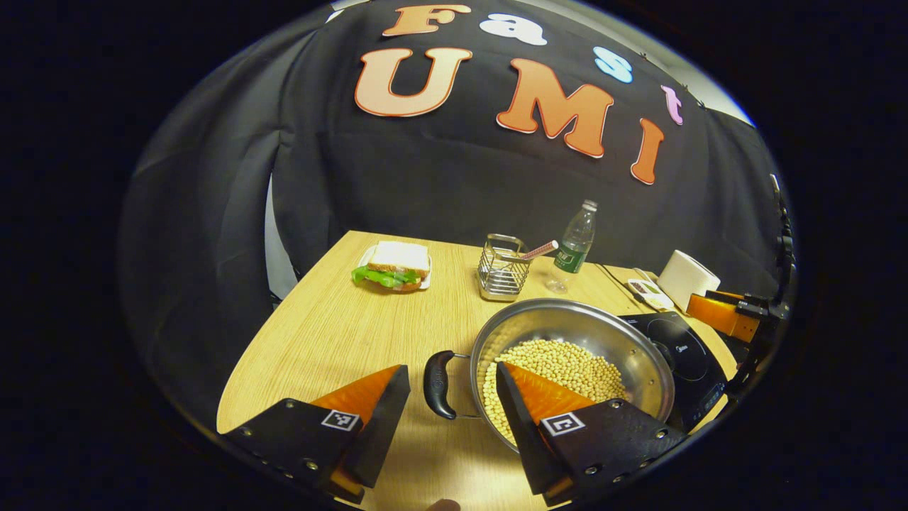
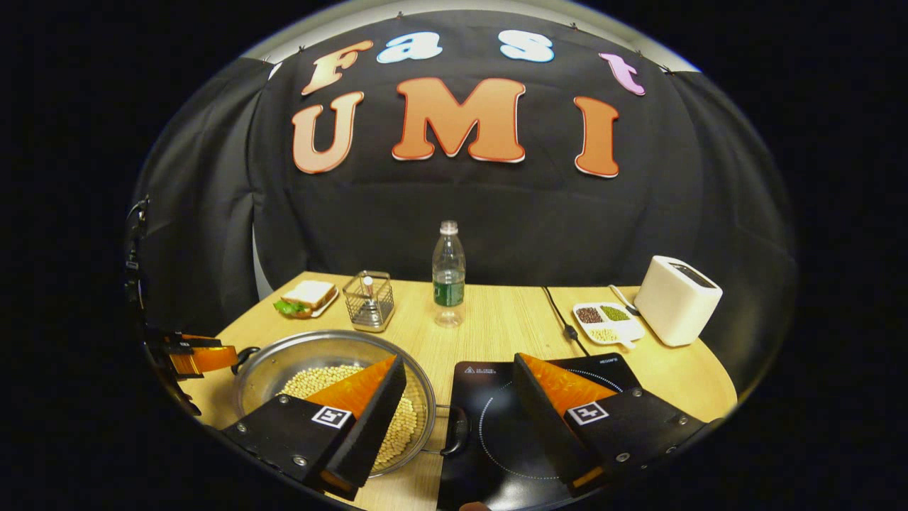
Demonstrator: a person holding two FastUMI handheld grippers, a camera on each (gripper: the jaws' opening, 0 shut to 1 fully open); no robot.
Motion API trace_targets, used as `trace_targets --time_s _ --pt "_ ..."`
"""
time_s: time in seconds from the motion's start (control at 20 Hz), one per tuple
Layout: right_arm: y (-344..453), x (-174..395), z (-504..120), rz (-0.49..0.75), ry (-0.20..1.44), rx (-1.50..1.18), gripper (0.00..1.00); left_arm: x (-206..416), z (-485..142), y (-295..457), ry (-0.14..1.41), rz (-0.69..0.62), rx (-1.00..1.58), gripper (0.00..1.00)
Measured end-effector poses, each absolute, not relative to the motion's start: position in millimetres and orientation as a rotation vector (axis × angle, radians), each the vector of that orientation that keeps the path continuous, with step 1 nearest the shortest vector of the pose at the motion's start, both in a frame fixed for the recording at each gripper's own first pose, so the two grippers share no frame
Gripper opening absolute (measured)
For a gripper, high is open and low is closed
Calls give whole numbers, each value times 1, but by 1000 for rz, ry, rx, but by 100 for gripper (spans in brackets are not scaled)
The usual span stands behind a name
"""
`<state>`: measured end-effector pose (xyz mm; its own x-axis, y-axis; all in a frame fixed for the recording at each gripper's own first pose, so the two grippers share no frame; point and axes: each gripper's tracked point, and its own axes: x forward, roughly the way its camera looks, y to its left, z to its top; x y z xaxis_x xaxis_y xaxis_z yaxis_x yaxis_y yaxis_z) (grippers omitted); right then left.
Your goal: First push the handle of the pot to place it horizontally, then grasp the pot with both hands and set it on the induction cooktop.
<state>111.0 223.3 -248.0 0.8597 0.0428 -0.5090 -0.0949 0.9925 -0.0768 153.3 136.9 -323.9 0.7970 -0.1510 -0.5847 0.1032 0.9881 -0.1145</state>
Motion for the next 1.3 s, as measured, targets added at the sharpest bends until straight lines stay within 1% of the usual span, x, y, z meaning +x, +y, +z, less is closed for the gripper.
trace_targets --time_s 0.2,0.45,0.5,0.55,0.6,0.75,0.8,0.9,0.95,1.0,1.05,1.1,1.15,1.2,1.25,1.3 --pt "227 109 -287 78 625 -122 95 164 -350 136 684 -142 -68 78" --pt "225 106 -317 68 703 -141 95 167 -368 135 717 -158 -80 78" --pt "225 105 -322 68 721 -139 95 167 -370 133 721 -161 -79 78" --pt "225 103 -325 69 731 -138 95 169 -371 133 722 -161 -78 75" --pt "225 102 -328 68 739 -141 95 171 -372 133 720 -163 -78 77" --pt "225 99 -332 75 755 -145 95 174 -378 132 727 -169 -76 77" --pt "225 98 -333 77 762 -141 95 175 -381 132 731 -171 -78 75" --pt "226 96 -337 79 776 -134 93 175 -386 130 742 -177 -87 77" --pt "225 95 -339 82 784 -130 89 176 -381 125 733 -189 -102 75" --pt "226 95 -338 86 781 -128 86 178 -385 126 741 -183 -94 67" --pt "230 97 -340 100 783 -117 78 176 -387 125 752 -182 -82 59" --pt "230 98 -340 97 776 -120 75 176 -386 126 753 -172 -83 60" --pt "229 98 -339 101 775 -122 65 175 -385 126 756 -163 -87 58" --pt "230 100 -339 104 774 -117 63 174 -384 126 754 -151 -97 55" --pt "230 99 -339 101 780 -101 58 171 -383 126 760 -142 -103 54" --pt "230 99 -339 99 789 -89 56 167 -383 127 765 -136 -106 53"
